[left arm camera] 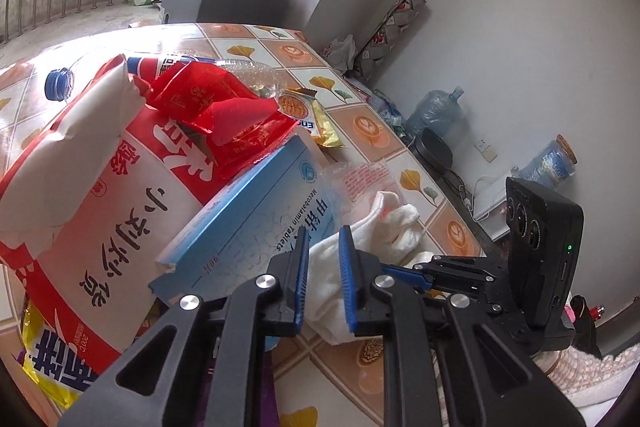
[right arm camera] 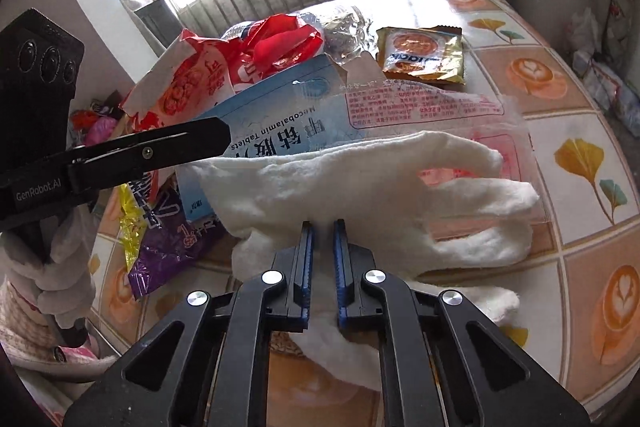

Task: Collect trash
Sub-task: 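Grasp the white glove with the right gripper, then lift the white glove with the right gripper while the left gripper grasps the clear plastic bag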

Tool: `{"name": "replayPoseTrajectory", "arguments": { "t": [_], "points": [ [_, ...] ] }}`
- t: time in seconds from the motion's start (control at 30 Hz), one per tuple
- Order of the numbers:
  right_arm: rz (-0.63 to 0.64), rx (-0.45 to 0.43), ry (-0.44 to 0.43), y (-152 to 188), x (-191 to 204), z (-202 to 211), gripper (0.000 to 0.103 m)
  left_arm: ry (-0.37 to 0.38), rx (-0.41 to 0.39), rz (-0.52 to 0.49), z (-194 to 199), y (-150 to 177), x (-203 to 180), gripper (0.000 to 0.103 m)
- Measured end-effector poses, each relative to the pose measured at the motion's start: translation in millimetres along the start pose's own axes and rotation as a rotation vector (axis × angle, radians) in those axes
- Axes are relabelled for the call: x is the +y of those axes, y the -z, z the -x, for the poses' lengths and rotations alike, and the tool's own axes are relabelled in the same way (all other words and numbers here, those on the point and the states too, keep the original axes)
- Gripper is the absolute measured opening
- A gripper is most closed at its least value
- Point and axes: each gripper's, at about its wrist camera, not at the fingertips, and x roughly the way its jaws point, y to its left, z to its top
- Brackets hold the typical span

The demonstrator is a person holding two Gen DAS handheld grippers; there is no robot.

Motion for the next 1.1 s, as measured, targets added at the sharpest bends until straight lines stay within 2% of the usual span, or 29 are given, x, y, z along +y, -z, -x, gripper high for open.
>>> {"name": "replayPoseTrajectory", "arguments": {
  "t": [0.13,0.33,0.43,0.53,0.63,0.77,0.87,0.93,1.1],
  "points": [
    [-0.018,-0.046,-0.043,-2.0,-3.6,16.7,0.002,-0.009,-0.009,0.005,4.0,-1.2,3.2,0.014],
    [-0.071,-0.134,-0.18,-8.0,-13.8,51.5,0.002,-0.028,-0.035,0.014,10.5,-11.0,7.5,0.014],
    [-0.123,-0.206,-0.23,-9.6,-28.3,76.6,0.002,-0.028,-0.051,0.004,13.3,-19.2,2.6,0.014],
    [-0.229,-0.3,-0.272,-9.6,-57.7,100.3,0.002,-0.02,-0.054,-0.017,11.3,-25.3,-6.6,0.014],
    [-0.355,-0.349,-0.235,-4.2,-93.9,108.0,0.002,-0.003,-0.029,-0.039,2.5,-26.8,-16.7,0.014],
    [-0.444,-0.332,-0.143,6.9,-121.3,97.6,0.002,0.017,0.061,-0.068,-16.9,-19.8,-32.6,0.015],
    [-0.454,-0.292,-0.063,10.5,-125.8,82.5,0.002,0.015,0.163,-0.076,-34.2,-9.0,-42.0,0.03],
    [-0.459,-0.27,-0.055,13.1,-127.4,73.0,0.002,0.001,0.209,-0.091,-43.3,-1.1,-47.8,0.035],
    [-0.47,-0.235,-0.053,18.0,-136.3,59.8,0.002,-0.067,0.275,-0.067,-65.7,8.5,-47.2,0.038]
  ]
}}
